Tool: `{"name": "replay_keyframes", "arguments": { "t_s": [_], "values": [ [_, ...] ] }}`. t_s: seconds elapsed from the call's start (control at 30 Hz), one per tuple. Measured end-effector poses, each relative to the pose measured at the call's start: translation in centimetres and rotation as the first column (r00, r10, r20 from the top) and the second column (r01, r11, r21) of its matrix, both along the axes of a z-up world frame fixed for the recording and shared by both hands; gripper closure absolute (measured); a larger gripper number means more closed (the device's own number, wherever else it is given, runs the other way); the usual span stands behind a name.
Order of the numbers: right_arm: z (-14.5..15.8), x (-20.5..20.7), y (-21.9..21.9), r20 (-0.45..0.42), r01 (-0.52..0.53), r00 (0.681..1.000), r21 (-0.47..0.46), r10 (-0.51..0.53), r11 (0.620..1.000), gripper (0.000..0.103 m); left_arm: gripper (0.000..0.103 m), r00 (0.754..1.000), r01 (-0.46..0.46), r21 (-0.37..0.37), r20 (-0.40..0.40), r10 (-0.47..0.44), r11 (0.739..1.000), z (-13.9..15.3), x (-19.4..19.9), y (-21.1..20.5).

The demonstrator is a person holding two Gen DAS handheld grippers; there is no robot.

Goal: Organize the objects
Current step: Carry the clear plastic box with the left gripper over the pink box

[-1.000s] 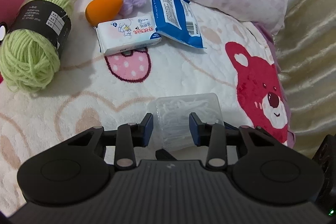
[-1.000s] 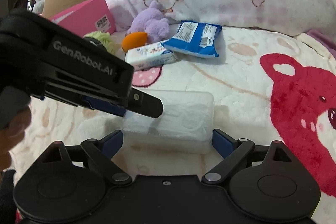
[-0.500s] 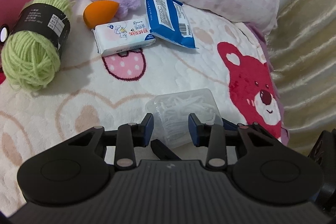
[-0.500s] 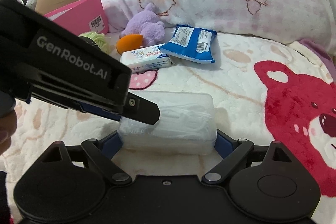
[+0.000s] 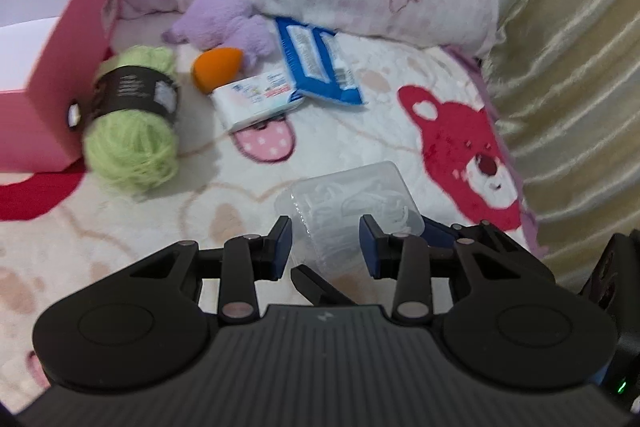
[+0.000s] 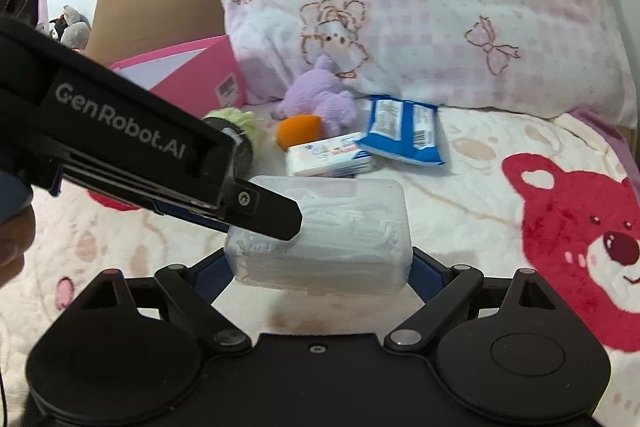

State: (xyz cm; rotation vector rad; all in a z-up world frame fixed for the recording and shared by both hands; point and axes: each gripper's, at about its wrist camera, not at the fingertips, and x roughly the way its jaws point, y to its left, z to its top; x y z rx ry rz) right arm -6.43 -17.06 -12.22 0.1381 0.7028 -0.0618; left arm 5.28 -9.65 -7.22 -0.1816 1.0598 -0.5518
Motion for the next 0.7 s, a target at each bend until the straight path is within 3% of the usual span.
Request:
{"name": "replay_keyframes", "arguments": {
  "t_s": [0.27, 0.5, 0.7],
  "values": [
    [1.3, 0.0, 4.2, -0.005, 0.013, 1.0, -0.035, -0.013, 0.999, 0.01, 0.068, 0.999, -0.016, 0.04, -0.028, 0.017, 0.999, 1.7, -0.8, 3.1],
    [2.9, 0.7, 6.3, -0.003, 0.013, 1.0, -0.015, -0.013, 1.0, 0.01, 0.068, 1.0, -0.012, 0.052, -0.001, 0.012, 0.999, 3.5, -1.4, 5.6],
    [3.8, 0.7, 9.5, -0.016, -0.022, 1.0, -0.045, 0.022, 0.999, 0.01, 0.068, 0.998, -0.023, 0.045, -0.056, 0.025, 0.999, 4.2, -1.4, 8.6]
  ]
}}
